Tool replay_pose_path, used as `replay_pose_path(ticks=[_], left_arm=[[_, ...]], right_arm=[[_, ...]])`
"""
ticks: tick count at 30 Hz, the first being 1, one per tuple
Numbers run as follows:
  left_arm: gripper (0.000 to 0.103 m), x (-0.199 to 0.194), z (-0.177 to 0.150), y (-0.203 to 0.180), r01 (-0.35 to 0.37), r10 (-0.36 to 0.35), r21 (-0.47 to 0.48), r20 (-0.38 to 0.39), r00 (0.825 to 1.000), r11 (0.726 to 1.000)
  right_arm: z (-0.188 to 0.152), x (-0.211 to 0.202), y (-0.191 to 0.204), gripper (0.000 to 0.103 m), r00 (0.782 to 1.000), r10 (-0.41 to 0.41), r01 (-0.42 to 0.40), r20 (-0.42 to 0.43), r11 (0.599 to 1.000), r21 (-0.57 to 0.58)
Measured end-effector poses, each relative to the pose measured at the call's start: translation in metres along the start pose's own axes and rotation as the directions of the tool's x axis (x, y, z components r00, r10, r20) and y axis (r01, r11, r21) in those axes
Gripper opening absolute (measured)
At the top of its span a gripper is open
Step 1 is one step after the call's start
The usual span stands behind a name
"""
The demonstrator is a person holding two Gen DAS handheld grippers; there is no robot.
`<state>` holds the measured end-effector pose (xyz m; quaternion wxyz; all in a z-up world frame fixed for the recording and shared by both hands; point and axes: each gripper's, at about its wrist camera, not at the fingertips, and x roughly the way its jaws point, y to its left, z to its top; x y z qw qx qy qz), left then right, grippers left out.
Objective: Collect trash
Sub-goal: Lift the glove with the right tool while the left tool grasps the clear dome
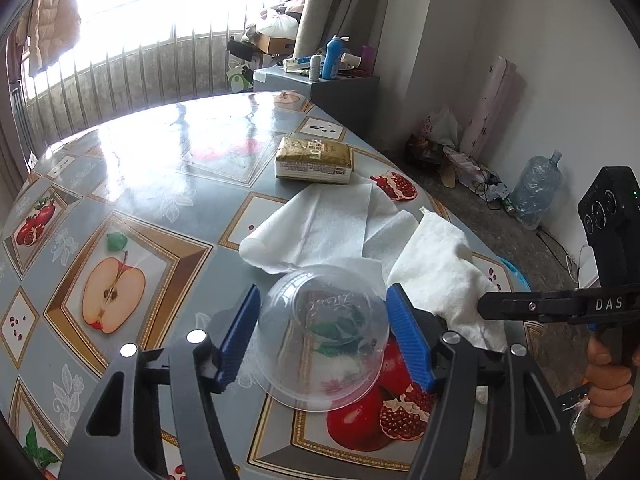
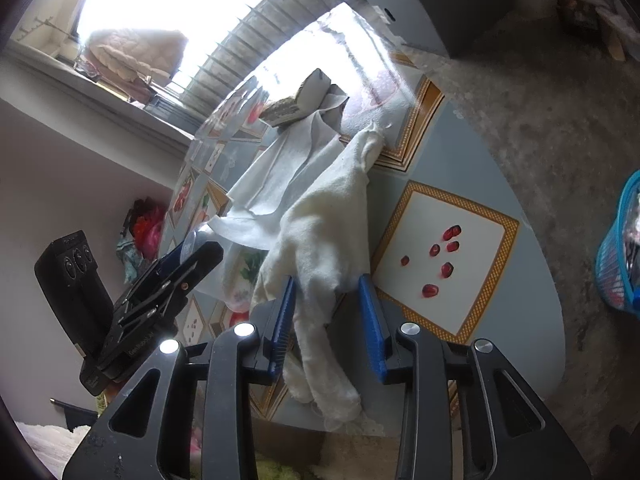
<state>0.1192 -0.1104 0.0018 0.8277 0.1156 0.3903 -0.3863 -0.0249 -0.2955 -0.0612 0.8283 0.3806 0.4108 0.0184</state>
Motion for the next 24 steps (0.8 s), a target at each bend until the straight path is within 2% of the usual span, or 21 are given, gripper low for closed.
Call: replay_pose_path(ticks=[4, 8, 13, 17, 20, 24], left_arm=[[0.063, -0.009, -0.005, 0.002, -0.052, 0.052, 0.007, -0.007, 0.999, 0.999], [0.064, -0.018, -0.013, 0.009, -0.073, 0.073, 0.001, -0.019, 0.997, 0.997], [0.064, -0.026, -0.02, 0.015, -0.093, 0.093, -0.012, -0.019, 0.995, 0.996], [0.066, -0.02, -0.025, 0.017, -0.101, 0.1, -0.009, -0.053, 0.994, 0.995], [0.066, -0.018, -0.025, 0.013, -0.105, 0.105, 0.004, -0.05, 0.993, 0.994], [0.066, -0.016, -0.023, 0.011, -0.115, 0.115, -0.008, -0.044, 0.992, 0.993]], right_arm=[[-0.001, -0.004, 0.003, 0.053, 1.0, -0.017, 0.018, 0.023, 1.0, -0.016], [-0.003, 0.0, 0.011, 0.054, 0.998, -0.051, 0.052, 0.035, 0.998, -0.045], [-0.011, 0.011, 0.028, 0.054, 0.984, -0.166, 0.173, 0.071, 0.979, -0.109], [-0.015, 0.018, 0.038, 0.045, 0.963, -0.25, 0.263, 0.097, 0.952, -0.155], [-0.018, 0.018, 0.038, 0.04, 0.955, -0.272, 0.288, 0.115, 0.945, -0.156], [-0.02, 0.018, 0.036, 0.027, 0.95, -0.286, 0.303, 0.124, 0.941, -0.151]])
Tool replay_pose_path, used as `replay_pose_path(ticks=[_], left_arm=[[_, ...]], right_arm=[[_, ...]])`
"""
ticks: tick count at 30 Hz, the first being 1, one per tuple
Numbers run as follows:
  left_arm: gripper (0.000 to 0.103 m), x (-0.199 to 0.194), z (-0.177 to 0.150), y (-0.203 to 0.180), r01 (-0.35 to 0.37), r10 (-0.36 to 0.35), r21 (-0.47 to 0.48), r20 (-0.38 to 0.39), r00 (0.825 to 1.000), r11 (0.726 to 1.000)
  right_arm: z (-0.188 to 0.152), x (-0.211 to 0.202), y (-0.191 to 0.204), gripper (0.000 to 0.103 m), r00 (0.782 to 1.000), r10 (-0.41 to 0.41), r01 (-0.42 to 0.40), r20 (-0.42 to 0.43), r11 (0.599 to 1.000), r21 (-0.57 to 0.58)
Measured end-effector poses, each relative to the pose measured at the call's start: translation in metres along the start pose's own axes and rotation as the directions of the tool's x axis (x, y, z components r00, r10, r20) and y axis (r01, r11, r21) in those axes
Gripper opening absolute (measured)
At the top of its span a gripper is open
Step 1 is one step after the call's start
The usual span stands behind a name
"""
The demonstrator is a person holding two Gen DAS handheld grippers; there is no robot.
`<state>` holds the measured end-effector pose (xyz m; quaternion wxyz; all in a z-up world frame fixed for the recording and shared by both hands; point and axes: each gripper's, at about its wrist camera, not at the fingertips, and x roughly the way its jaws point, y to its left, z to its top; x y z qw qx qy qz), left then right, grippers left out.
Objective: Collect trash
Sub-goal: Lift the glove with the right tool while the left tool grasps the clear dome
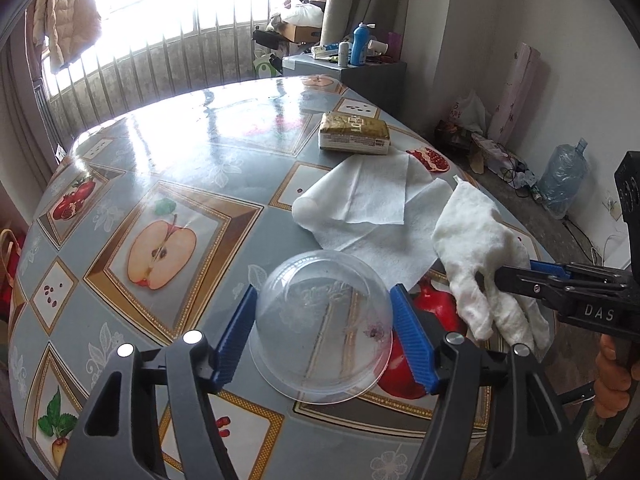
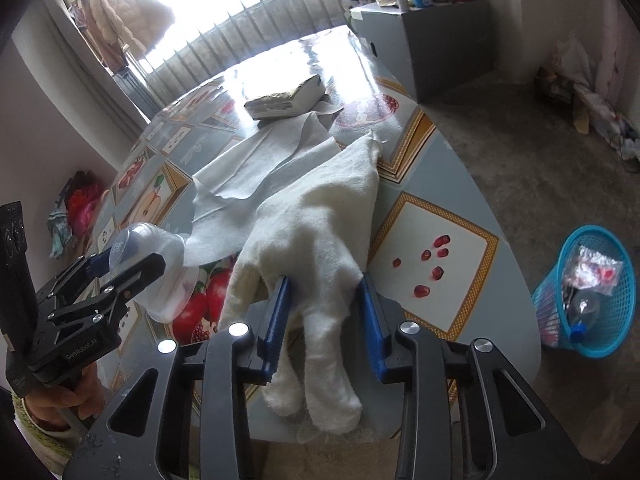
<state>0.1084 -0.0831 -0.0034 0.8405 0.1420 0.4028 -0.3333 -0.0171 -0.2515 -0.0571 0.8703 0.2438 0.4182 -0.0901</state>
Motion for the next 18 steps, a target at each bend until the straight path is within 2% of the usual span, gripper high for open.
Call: replay_pose_path(ticks=[4, 6, 11, 18], left_arm=[[0.065, -0.001, 0.003, 0.0, -0.012, 0.012, -0.009, 0.009, 1.0, 1.0], [0.065, -0.005, 0.004, 0.0, -0.022, 0.022, -0.004, 0.02, 1.0, 1.0], [0.065, -0.021, 0.008, 0.006, -0.058, 0.059, -0.019, 0.052, 0.997, 0.998], [0.064, -0.048, 0.015, 0.015, -0.082, 0.088, -0.053, 0.106, 0.991, 0.995]], right_arm=[[-0.002, -0.001, -0.009, 0.011, 1.0, 0.021, -0.021, -0.003, 0.998, 0.052], [-0.004, -0.003, -0.015, 0.008, 0.998, 0.056, -0.055, -0.005, 0.995, 0.088], [-0.003, -0.017, -0.019, 0.006, 0.996, 0.085, -0.087, 0.023, 0.99, 0.109], [0.01, -0.057, -0.012, 0.005, 0.981, 0.145, -0.159, 0.13, 0.981, 0.107]])
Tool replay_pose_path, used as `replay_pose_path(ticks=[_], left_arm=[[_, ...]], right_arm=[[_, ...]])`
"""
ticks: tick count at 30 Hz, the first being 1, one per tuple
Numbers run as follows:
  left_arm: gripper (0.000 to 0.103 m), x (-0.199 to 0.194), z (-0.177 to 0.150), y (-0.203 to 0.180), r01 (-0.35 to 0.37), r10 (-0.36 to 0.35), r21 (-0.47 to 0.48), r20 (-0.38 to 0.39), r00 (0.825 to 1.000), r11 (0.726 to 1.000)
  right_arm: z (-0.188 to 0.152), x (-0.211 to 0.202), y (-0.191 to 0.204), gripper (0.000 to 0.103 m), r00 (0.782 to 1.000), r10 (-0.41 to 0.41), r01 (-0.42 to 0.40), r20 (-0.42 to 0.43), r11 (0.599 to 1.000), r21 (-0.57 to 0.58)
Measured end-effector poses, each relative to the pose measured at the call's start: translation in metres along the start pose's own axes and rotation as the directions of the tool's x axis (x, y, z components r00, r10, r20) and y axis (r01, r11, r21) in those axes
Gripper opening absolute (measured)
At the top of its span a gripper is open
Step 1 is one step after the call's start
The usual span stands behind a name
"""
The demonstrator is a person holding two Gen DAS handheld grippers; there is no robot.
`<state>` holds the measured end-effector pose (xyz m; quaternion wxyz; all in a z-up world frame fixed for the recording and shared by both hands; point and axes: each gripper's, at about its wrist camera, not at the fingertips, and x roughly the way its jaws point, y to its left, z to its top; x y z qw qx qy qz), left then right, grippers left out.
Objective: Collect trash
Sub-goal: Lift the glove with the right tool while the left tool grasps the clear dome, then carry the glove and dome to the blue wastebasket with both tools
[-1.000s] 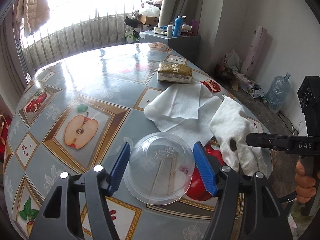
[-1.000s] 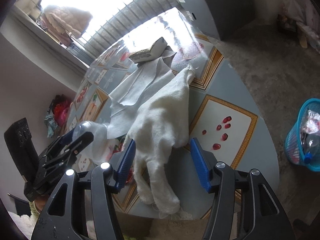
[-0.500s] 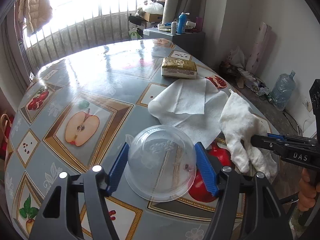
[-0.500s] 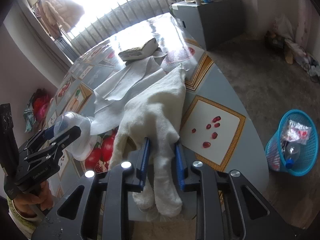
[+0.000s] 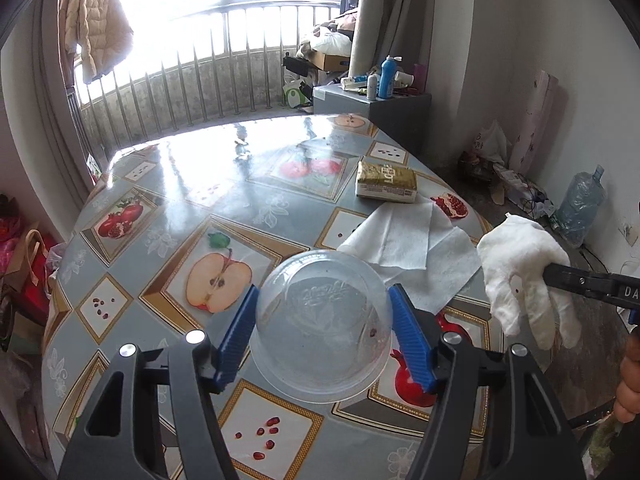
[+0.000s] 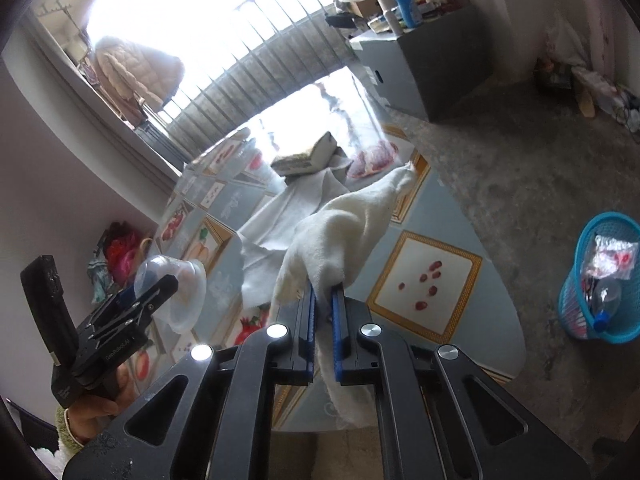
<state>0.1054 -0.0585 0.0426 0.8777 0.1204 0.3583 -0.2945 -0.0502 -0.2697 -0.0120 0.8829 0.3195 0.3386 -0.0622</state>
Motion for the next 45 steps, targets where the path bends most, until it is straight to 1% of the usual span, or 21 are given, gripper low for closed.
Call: replay_pose_path(ticks=[4, 9, 18, 24, 28, 31, 33, 36, 39, 42, 44, 45], left_arm=[[0.064, -0.019, 0.009, 0.005, -0.004, 0.005, -0.015, 0.05, 0.999, 1.0], [0.064, -0.037, 0.016, 0.008, 0.0, 0.002, -0.021, 0.101, 0.995, 1.0], [0.064, -0.057, 0.025, -0.001, 0.024, -0.022, -0.011, 0.157, 0.987, 1.0], [0.064, -0.065, 0.027, -0.01, 0.042, -0.042, 0.005, 0.175, 0.984, 0.999], [0.064, -0.066, 0.031, -0.022, 0.074, -0.077, 0.022, 0.182, 0.98, 0.997], [0.064, -0.067, 0.037, -0.037, 0.118, -0.125, 0.046, 0.188, 0.974, 0.992], [0.064, -0.067, 0.043, -0.055, 0.153, -0.165, 0.077, 0.189, 0.968, 0.985], [0.064, -0.064, 0.053, -0.087, 0.22, -0.242, 0.132, 0.181, 0.953, 0.966], [0.064, -0.058, 0.062, -0.131, 0.295, -0.329, 0.206, 0.156, 0.931, 0.933], [0.064, -0.05, 0.066, -0.183, 0.376, -0.418, 0.283, 0.107, 0.902, 0.883], [0.064, -0.045, 0.064, -0.221, 0.444, -0.49, 0.336, 0.063, 0.869, 0.831], [0.064, -0.04, 0.062, -0.239, 0.471, -0.516, 0.358, 0.037, 0.856, 0.807]], right_arm=[[0.009, -0.019, 0.013, 0.005, 0.998, 0.038, -0.037, 0.057, 0.999, -0.019], [0.017, -0.038, 0.027, 0.005, 0.991, 0.061, -0.056, 0.118, 0.997, -0.044], [0.019, -0.049, 0.034, 0.005, 0.983, 0.088, -0.081, 0.162, 0.995, -0.05], [0.018, -0.054, 0.03, 0.005, 0.978, 0.097, -0.089, 0.188, 0.995, -0.048], [0.016, -0.065, 0.022, 0.005, 0.972, 0.092, -0.087, 0.218, 0.996, -0.031], [0.017, -0.076, 0.01, 0.005, 0.965, 0.078, -0.08, 0.25, 0.997, -0.003], [0.018, -0.085, -0.001, 0.005, 0.96, 0.06, -0.069, 0.274, 0.997, 0.021], [0.019, -0.102, -0.022, 0.005, 0.949, 0.016, -0.037, 0.315, 0.997, 0.06], [0.017, -0.126, -0.05, 0.005, 0.931, -0.062, 0.023, 0.36, 0.993, 0.112], [0.014, -0.149, -0.082, 0.005, 0.909, -0.161, 0.099, 0.385, 0.98, 0.175], [0.011, -0.162, -0.108, 0.005, 0.895, -0.229, 0.15, 0.383, 0.963, 0.226], [0.01, -0.169, -0.125, 0.005, 0.889, -0.266, 0.179, 0.372, 0.951, 0.252]])
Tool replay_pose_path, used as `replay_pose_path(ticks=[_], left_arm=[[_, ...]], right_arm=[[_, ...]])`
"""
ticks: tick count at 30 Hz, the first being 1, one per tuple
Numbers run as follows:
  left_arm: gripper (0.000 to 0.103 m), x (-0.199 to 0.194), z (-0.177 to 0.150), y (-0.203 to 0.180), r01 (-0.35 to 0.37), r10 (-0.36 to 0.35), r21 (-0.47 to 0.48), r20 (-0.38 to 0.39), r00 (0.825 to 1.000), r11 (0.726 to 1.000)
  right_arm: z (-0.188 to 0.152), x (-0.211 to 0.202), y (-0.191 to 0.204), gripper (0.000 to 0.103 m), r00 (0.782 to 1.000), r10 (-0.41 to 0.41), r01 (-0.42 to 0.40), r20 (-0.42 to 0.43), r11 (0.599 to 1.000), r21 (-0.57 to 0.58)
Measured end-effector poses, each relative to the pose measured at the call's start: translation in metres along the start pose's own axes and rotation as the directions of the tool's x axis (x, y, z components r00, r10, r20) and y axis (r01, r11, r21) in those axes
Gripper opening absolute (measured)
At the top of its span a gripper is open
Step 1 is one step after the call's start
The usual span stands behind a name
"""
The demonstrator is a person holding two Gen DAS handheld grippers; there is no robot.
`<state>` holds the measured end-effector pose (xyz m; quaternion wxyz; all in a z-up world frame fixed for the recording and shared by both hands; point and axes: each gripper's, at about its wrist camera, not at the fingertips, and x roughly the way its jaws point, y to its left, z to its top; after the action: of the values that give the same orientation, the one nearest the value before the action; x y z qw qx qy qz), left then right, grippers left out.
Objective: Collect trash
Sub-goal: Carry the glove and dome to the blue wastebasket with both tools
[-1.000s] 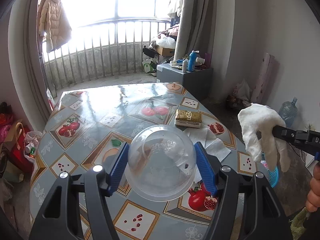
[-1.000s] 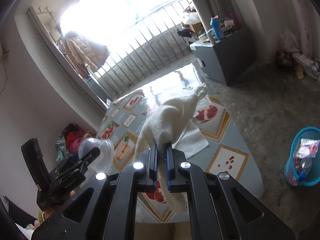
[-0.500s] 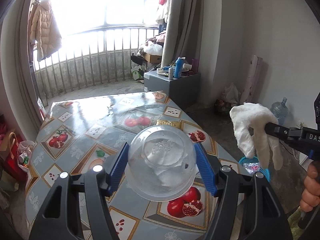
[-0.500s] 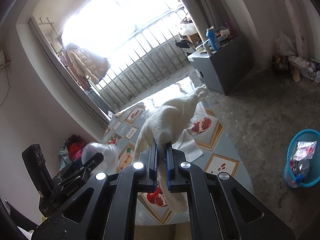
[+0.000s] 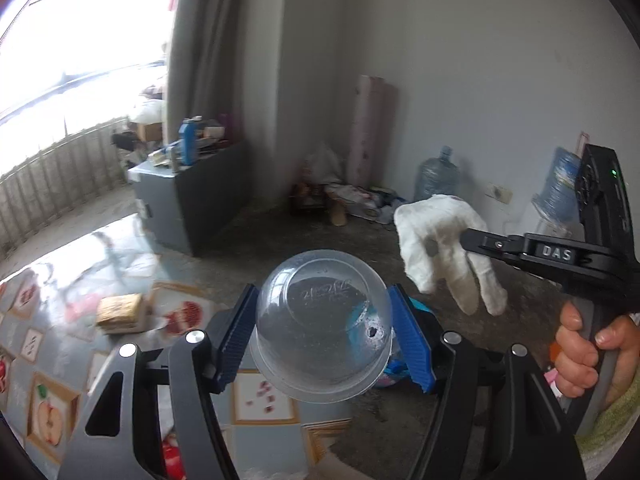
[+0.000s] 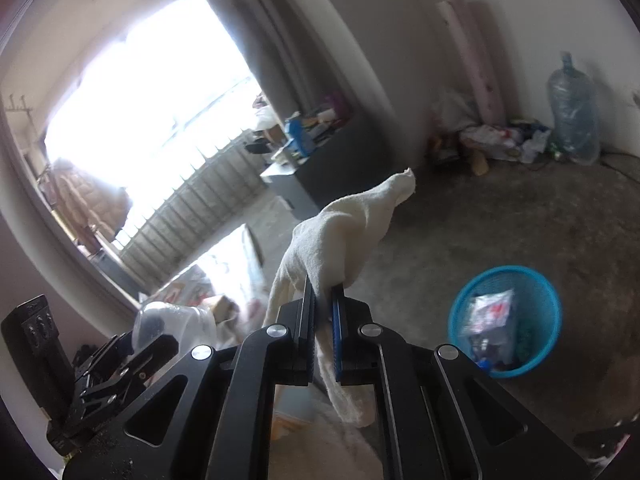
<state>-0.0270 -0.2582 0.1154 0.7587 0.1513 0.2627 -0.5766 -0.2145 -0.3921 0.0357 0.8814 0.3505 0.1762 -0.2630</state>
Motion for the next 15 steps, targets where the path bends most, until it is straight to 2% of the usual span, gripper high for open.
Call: replay_pose_path(ticks=[2, 4, 7, 13, 15], left_arm=[[0.064, 0.031, 0.003, -0.028, 0.082, -0.081, 0.023, -0.051, 0.995, 0.996], [0.064, 0.065, 0.003, -0.055, 0.171, -0.167, 0.028, -0.107, 0.98, 0.985], [0.064, 0.117, -0.002, -0.094, 0.238, -0.224, 0.049, -0.194, 0.955, 0.97], [0.064, 0.218, -0.028, -0.153, 0.3, -0.246, 0.102, -0.361, 0.9, 0.948], [0.064, 0.247, -0.034, -0.165, 0.307, -0.245, 0.105, -0.393, 0.887, 0.946]], right_arm=[[0.003, 0.003, -0.025, 0.006, 0.999, -0.044, 0.045, -0.026, 0.999, 0.018], [0.006, 0.012, -0.057, 0.006, 0.994, -0.075, 0.079, -0.077, 0.995, 0.057], [0.006, 0.031, -0.1, 0.007, 0.983, -0.108, 0.125, -0.15, 0.985, 0.115], [0.014, 0.081, -0.17, 0.008, 0.942, -0.163, 0.218, -0.293, 0.962, 0.166], [0.017, 0.096, -0.188, 0.009, 0.932, -0.152, 0.219, -0.328, 0.96, 0.177]])
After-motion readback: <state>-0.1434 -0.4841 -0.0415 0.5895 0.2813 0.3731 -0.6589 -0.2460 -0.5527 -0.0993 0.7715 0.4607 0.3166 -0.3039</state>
